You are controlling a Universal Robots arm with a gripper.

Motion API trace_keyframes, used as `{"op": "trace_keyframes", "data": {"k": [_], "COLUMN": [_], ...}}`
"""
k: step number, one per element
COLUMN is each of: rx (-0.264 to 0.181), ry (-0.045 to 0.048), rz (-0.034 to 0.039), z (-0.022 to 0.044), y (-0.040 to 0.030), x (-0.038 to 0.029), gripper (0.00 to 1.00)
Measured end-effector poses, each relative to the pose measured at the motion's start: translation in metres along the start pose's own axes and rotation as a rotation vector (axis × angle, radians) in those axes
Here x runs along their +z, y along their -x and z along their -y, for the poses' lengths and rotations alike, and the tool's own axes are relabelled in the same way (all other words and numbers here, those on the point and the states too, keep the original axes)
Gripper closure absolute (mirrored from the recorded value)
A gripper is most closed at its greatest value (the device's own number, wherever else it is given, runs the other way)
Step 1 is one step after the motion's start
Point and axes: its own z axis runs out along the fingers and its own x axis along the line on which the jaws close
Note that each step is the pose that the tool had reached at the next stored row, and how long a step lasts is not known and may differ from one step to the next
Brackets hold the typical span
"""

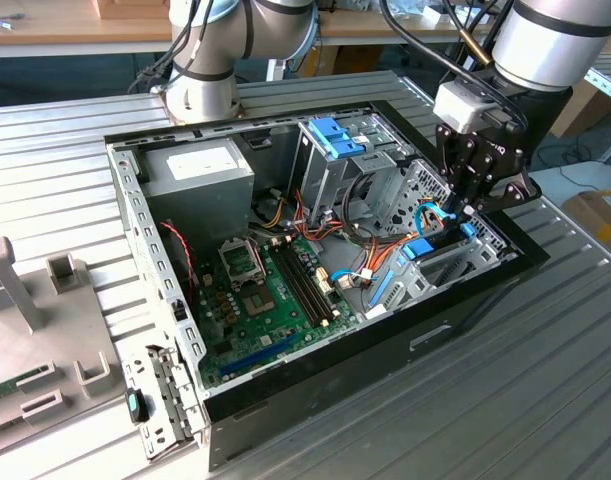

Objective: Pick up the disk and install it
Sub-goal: 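Insert the second disk wire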

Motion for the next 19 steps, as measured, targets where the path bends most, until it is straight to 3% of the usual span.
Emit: {"op": "trace_keyframes", "data": {"k": [9, 10, 12, 17, 19], "rx": [0.000, 0.000, 0.000, 0.000, 0.000], "ry": [-0.0001, -0.0022, -0.0025, -0.0026, -0.0026], "rz": [-0.0001, -0.0069, -0.0131, -0.0143, -0.0140], "z": [0.0000, 0.0001, 0.0006, 0.0019, 0.0020], "y": [0.0000, 0.0003, 0.0003, -0.0005, -0.0005], "x": [0.0000, -0.0016, -0.0067, -0.0208, -0.0212], "gripper": [0.76, 0.76, 0.76, 0.76, 0.76]}}
